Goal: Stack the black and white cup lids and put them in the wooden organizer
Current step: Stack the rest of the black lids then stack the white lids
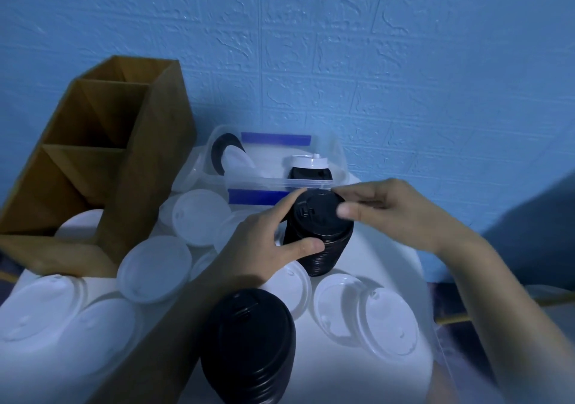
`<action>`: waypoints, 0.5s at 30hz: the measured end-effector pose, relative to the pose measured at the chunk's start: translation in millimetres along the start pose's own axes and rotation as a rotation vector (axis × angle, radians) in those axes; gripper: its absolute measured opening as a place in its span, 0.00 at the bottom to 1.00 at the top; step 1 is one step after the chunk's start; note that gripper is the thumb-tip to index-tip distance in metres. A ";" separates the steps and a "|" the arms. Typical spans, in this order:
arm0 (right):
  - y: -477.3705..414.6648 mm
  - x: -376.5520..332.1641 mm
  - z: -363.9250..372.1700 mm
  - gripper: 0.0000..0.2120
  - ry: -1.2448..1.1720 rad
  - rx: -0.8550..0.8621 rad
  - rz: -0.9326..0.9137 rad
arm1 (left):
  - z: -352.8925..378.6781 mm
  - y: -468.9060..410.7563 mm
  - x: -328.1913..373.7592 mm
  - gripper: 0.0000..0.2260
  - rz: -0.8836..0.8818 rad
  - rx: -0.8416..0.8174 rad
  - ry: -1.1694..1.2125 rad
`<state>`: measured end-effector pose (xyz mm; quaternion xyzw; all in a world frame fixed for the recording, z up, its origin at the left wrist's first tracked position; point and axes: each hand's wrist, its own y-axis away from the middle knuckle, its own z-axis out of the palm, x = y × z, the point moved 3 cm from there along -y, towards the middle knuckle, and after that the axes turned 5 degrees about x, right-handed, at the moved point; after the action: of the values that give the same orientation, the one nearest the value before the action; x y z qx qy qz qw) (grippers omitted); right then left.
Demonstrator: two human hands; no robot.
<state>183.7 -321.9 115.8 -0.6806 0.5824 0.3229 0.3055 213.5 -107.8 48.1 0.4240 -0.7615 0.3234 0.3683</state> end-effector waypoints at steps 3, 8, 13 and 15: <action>-40.6 -7.1 -13.3 0.09 0.190 0.180 -0.027 | -0.8 0.1 -1.2 0.38 -0.004 -0.002 -0.009; -121.7 -5.6 9.6 0.12 0.725 0.051 0.055 | -1.4 0.2 -0.2 0.37 0.005 -0.007 -0.025; -153.5 6.7 20.4 0.07 0.814 -0.042 0.075 | -2.1 -0.2 -0.2 0.35 0.010 -0.006 -0.017; -155.5 6.7 19.8 0.04 0.779 -0.034 0.049 | -2.0 -0.2 -1.2 0.36 0.009 -0.009 -0.011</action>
<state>336.7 -289.3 104.6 -0.7431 0.6654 0.0568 0.0423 214.7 -105.8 48.1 0.4207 -0.7668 0.3194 0.3647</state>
